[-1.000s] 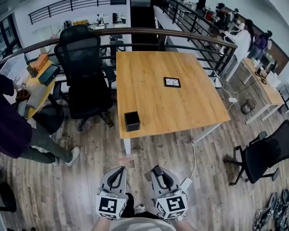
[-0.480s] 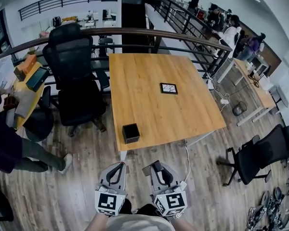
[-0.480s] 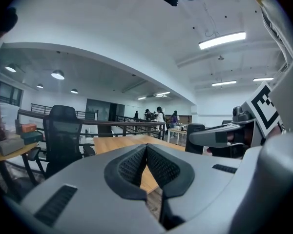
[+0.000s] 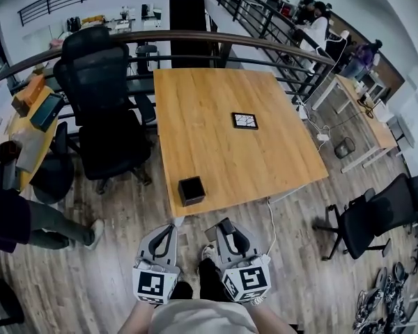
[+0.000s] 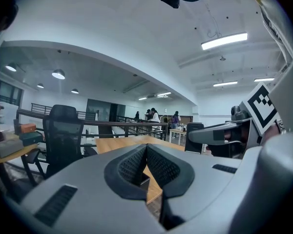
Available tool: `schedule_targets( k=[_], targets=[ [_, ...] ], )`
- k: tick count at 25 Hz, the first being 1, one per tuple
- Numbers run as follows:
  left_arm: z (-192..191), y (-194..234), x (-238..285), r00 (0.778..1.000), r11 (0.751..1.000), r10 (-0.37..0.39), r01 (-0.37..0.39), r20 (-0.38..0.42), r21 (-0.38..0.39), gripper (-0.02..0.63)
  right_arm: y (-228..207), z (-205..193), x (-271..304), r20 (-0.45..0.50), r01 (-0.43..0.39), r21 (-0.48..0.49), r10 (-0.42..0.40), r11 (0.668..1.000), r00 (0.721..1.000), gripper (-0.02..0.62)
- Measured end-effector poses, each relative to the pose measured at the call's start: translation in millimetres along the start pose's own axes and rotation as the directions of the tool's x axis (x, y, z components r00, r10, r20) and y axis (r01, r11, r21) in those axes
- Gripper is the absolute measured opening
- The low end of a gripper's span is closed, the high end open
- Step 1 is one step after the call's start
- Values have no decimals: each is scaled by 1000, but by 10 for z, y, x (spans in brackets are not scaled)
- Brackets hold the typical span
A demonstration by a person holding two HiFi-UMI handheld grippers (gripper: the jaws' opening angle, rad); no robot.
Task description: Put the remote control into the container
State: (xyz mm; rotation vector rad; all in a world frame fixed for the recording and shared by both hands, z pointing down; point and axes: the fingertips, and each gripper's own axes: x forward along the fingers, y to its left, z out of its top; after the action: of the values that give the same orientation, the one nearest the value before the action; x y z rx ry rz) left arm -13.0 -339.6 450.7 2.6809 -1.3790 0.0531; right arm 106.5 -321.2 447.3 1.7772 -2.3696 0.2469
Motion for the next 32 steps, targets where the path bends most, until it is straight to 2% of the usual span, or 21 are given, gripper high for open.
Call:
schedule_targets(
  k=[11,21,25,32],
  targets=[
    [-88,265,347,998,998,67,-68,-19,-15,12,-175,7,687,-10,-73,-10,73,997,997,106],
    [-171,578,1063,993,992,116,-117,-38,-39,12,-463,-18,1681,-39,-151,-25,150,988,988,106],
    [-241,661,1311,991,990,129,-131,-45,-42,12,-580,-167,2046,-58,-167,-24,165,986,985,106],
    [-453,793,1554,982,984,168,-173,-86,-50,12,-664,-669,2485,-144,-201,-9,197,980,970,106]
  ],
)
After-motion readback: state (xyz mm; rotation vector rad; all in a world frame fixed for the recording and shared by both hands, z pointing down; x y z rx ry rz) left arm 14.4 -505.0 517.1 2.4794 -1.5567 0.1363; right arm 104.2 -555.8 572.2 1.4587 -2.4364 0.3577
